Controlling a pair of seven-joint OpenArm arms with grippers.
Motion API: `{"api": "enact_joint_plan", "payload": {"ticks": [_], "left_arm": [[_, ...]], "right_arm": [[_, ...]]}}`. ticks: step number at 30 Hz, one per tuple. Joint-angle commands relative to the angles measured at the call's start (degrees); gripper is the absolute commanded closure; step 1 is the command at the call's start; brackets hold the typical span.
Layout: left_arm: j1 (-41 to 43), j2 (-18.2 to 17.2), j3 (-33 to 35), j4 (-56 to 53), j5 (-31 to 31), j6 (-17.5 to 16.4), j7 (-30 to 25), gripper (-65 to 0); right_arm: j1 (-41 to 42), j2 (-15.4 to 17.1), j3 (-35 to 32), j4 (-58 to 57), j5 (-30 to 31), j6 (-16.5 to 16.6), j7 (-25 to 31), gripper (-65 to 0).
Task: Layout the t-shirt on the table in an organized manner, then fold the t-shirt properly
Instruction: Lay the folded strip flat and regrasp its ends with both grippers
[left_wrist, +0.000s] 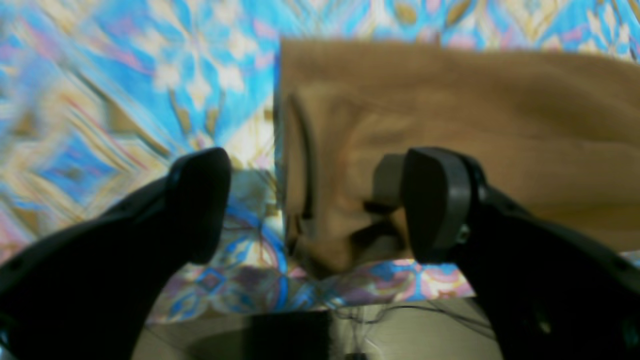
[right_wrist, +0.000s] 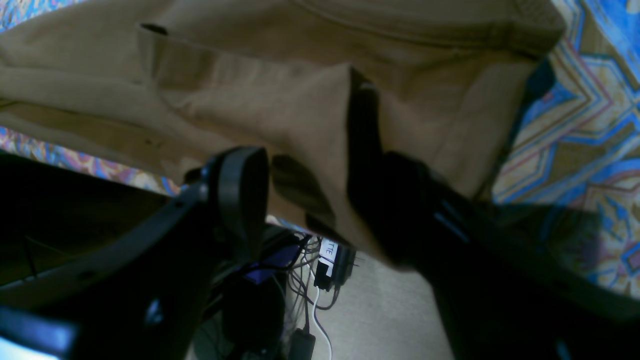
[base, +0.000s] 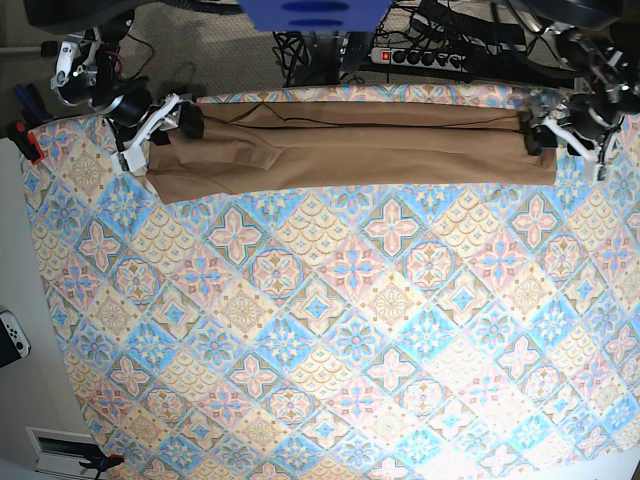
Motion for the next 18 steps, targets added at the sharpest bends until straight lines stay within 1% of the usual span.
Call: {"api": "enact_joint_plan", "payload": {"ticks": [1,3,6,9,12,15,18], "left_arm": [[-0.16,-2.33,-0.39,-1.56,-3.16,0.03,-0.93,-49.8],[-0.16,-4.61,-0.39,-5.25,-6.32,0.03,-1.02,-49.8],[-0.16,-5.76,1.28,-6.04,-6.67,0.03,-1.46,-49.8],[-0.16,-5.85,6.20,-6.04,-6.14,0.03,-4.01,-49.5],[-0.25,-5.41,10.16,-6.22,-3.51,0.03,-4.97,-49.4],[-0.42,-4.00,11.65,-6.57,-1.40,0.03,-4.97,-49.3],[-0.25,-3.74,11.74,-6.57,-0.08,0.03,-4.97,-49.3]], "right_arm": [[-0.05,0.56,0.25,0.76,1.06,0.10,0.76,-35.0],[-0.05,0.56,0.25,0.76,1.06,0.10,0.76,-35.0],[-0.05,0.56,0.25,0.76,1.06,0.10,0.76,-35.0],[-0.05,0.56,0.25,0.76,1.06,0.10,0.67,-35.0],[-0.05,0.56,0.16,0.76,1.14,0.10,0.67,-35.0],[-0.05,0.56,0.16,0.76,1.14,0.10,0.67,-35.0],[-0.05,0.56,0.16,0.76,1.14,0.10,0.67,-35.0]]}}
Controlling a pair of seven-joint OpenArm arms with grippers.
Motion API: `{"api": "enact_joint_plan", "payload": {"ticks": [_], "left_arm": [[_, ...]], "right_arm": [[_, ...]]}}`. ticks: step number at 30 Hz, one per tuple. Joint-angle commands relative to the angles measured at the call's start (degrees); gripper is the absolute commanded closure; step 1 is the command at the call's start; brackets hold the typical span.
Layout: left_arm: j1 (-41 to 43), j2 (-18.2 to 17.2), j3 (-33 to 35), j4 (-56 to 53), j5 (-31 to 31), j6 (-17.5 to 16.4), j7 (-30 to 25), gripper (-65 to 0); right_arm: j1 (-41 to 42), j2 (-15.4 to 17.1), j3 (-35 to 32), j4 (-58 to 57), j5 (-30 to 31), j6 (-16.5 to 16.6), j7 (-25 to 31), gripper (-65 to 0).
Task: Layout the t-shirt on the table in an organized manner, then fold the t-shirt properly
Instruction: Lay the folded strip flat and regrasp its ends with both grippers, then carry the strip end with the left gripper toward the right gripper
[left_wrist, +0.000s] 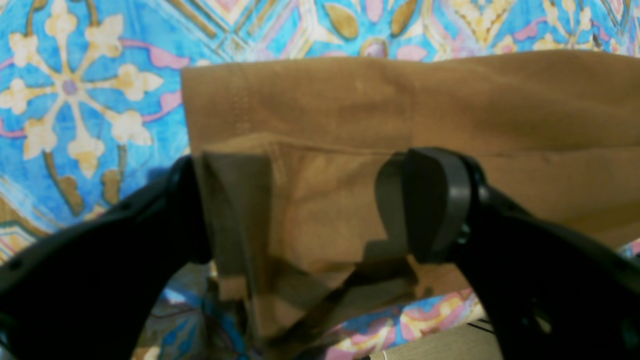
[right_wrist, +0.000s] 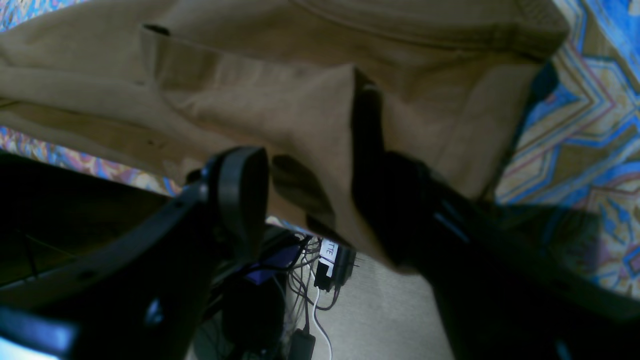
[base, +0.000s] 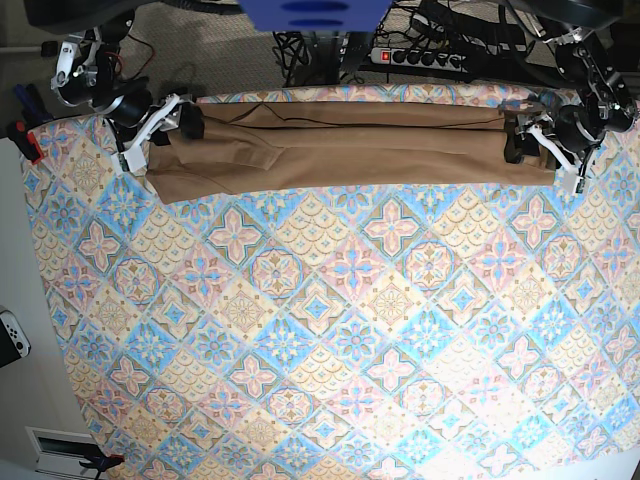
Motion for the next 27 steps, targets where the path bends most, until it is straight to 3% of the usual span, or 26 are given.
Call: {"api": "enact_joint_plan", "payload": {"ticks": [1,5,7,9,14,21,27], "left_arm": [[0.19,-0.30,0.33,0.29,1.02,0.10,1.02,-49.2],[1.16,-0.30,0.42,0.47,3.13,0.10,1.10,-49.0],[1.42,-0.30,0.42,0.56,4.36,0.10,1.28,-45.2],[1.51,-0.30,0.42,0.56,5.50,0.10,1.28,-35.4],[0.89,0.75,0.42,0.29,8.05,0.10,1.37,-1.3],[-4.91,4.18,0.07,0.56,15.52,0.10,1.46,0.0],[-13.88,4.62,-3.89,0.29,22.47,0.10,3.39,0.0]], "right_arm": [[-0.05,0.58,0.18,0.78,1.10,0.10,0.70,-35.0],[-0.05,0.58,0.18,0.78,1.10,0.10,0.70,-35.0],[-0.05,0.58,0.18,0.78,1.19,0.10,0.70,-35.0],[0.04,0.58,0.18,0.78,1.19,0.10,0.70,-35.0],[0.75,0.58,0.18,0.78,1.19,0.10,0.70,-35.0],[0.75,0.58,0.27,0.78,1.19,0.10,0.70,-35.0],[0.75,0.58,0.36,0.78,1.19,0.10,0.78,-35.0]]}}
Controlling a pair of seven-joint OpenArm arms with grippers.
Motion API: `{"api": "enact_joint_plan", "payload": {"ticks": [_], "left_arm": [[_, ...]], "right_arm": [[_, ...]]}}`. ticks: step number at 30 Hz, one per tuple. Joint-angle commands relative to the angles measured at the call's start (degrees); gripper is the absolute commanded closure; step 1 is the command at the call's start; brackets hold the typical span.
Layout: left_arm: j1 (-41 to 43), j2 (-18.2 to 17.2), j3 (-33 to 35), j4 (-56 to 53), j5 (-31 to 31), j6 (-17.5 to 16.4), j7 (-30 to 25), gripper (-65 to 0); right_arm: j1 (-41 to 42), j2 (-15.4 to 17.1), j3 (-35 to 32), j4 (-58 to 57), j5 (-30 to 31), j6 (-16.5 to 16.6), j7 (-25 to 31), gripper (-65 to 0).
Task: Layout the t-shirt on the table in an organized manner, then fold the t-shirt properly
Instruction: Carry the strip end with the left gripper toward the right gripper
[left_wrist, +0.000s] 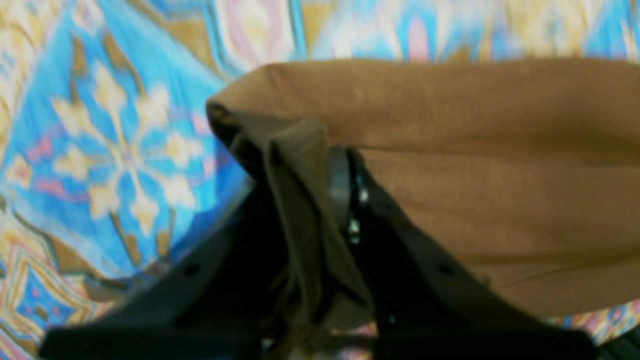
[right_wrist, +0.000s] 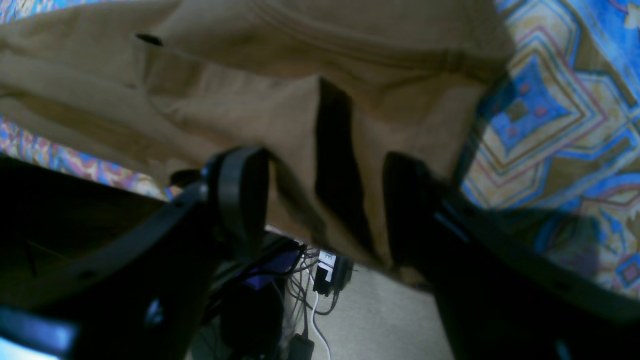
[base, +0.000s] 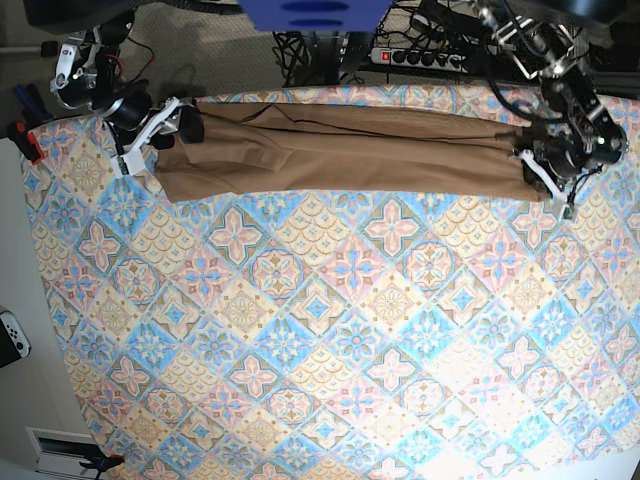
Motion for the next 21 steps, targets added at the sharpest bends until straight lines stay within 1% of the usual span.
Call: {"api": "enact_joint_plan", "payload": {"ticks": [1,4,6,9,11,13,17,21], "left_arm": [[-2.21,-1.44,-1.60,0.51,2.06,0.97,-0.76,0.0],[-6.26,-1.70,-3.01,0.51,5.31,0.97,0.21,0.0],[-8.28,-2.58,-3.01,0.95,8.21,0.97,0.30,0.0],[-9.25,-2.32,-2.48,4.20,9.88,0.97,0.38,0.0],[-8.19,-1.17,0.86,8.42,9.97,0.97,1.26,0.0],[-5.99,-0.21,3.76,14.49,9.71,0.97,3.55,0.0],[-2.21,4.10,7.37,25.57,9.88,0.97,5.83,0.0],[0.07,6.83,12.11,28.55,9.88,0.97,6.01,0.0]], "right_arm": [[-0.04,0.56,0.34,0.78,1.14,0.08,0.85,-35.0],[-0.04,0.56,0.42,0.78,1.14,0.08,0.94,-35.0],[-0.04,0.56,0.42,0.78,1.14,0.08,0.94,-35.0],[-0.04,0.47,0.34,0.78,1.14,0.08,1.03,-35.0],[-0.04,0.47,0.34,0.78,1.14,0.08,1.11,-35.0],[0.05,0.47,0.34,0.78,1.14,0.08,1.11,-35.0],[0.05,0.38,0.25,0.78,1.14,0.08,1.11,-35.0],[0.84,0.38,0.25,0.78,1.14,0.08,1.11,-35.0]]}}
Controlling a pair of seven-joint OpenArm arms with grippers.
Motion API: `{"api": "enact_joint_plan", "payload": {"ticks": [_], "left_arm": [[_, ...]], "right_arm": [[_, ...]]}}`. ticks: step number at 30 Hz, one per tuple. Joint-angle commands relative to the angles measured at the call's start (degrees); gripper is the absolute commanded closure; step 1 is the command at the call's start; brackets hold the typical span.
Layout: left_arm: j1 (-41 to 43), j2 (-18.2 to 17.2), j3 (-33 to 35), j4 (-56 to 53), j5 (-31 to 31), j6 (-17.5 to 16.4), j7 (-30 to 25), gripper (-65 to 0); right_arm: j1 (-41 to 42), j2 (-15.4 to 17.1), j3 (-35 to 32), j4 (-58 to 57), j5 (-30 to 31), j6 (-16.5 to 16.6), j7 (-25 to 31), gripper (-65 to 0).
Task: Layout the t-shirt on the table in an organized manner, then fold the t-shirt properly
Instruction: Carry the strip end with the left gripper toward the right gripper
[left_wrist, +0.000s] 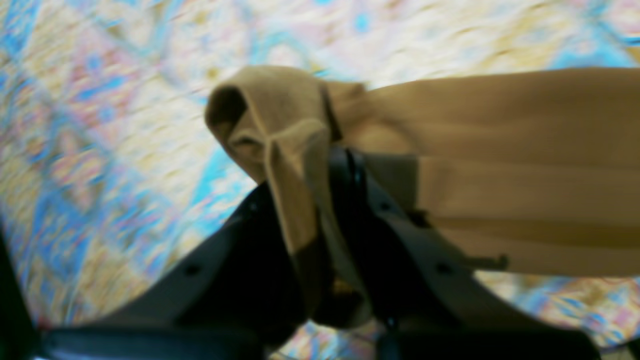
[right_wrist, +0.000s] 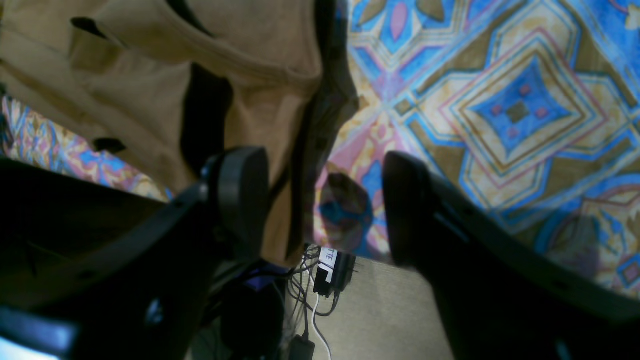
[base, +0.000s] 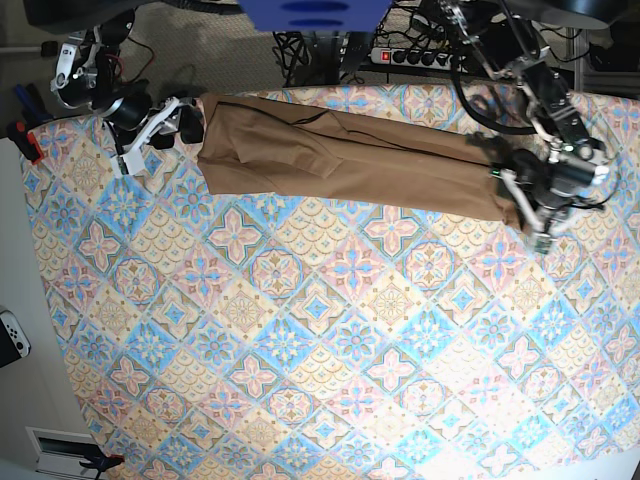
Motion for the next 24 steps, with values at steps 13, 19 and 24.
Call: {"api": "enact_joint_plan", "payload": {"ticks": [13,19,24], "left_arm": [[0.98,9.24,10.84,1.52,-0.61,0.10,-0.90,0.0],[2.65,11.17,20.60,1.52,1.15,0.10,-1.51,0.0],[5.20,11.17,29.04,1.52,1.24,0.10,-4.94,0.0]], "right_arm": [[0.75,0.58,0.23,0.80,1.19,0.10,1.03,-35.0],[1.37,0.58,0.23,0.80,1.19,0.10,0.85,-35.0],[2.60,0.58,0.23,0.80,1.19,0.10,0.67,-35.0]]}}
